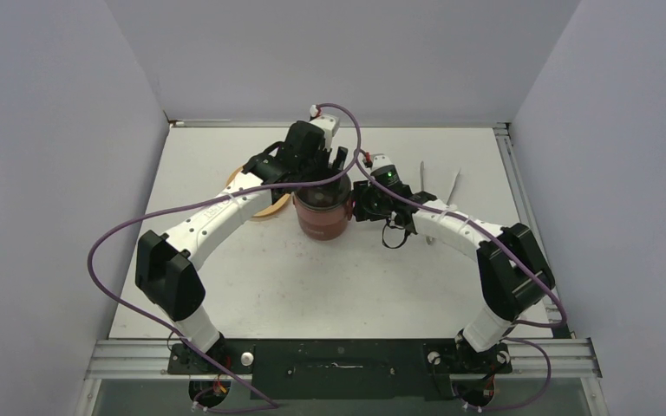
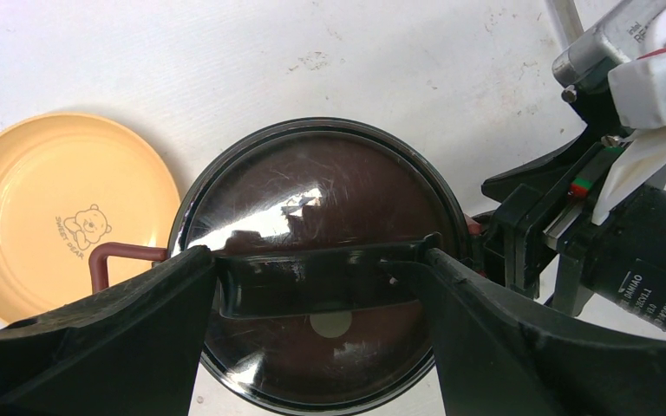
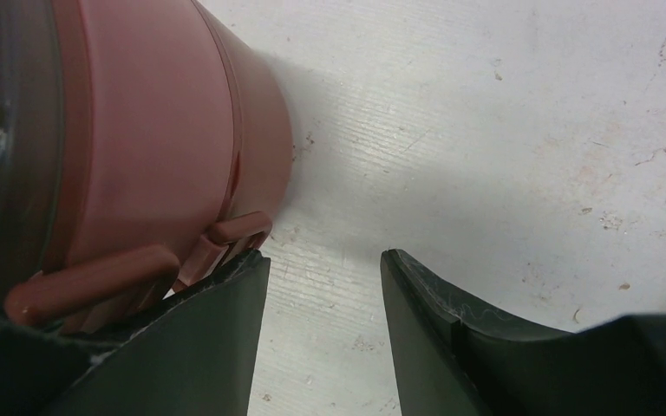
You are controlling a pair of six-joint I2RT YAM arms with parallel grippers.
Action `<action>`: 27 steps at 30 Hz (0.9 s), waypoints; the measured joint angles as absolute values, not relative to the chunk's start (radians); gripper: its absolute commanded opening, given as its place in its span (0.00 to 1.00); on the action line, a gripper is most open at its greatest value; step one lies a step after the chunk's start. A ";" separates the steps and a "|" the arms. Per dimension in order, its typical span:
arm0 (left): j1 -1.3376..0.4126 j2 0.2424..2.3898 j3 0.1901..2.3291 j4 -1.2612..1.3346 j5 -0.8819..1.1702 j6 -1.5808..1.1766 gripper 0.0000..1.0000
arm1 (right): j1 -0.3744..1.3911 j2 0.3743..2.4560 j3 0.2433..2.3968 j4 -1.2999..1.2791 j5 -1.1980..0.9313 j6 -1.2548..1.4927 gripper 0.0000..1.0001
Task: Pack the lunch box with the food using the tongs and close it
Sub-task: Close the fastener on the packing box.
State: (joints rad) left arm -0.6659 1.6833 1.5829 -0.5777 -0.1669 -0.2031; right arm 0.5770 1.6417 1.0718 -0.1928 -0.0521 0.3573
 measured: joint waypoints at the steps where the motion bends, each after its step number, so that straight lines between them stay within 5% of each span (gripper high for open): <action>1: -0.665 1.684 1.583 -0.578 -0.168 -0.203 0.82 | 0.577 1.644 1.072 -0.188 -0.052 0.361 0.50; 18: -0.658 1.684 1.583 -0.577 -0.168 -0.206 0.81 | 0.578 1.650 1.018 -0.077 -0.053 0.479 0.50; 27: -0.658 1.683 1.583 -0.580 -0.180 -0.206 0.95 | 0.581 1.648 1.018 -0.081 -0.030 0.479 0.54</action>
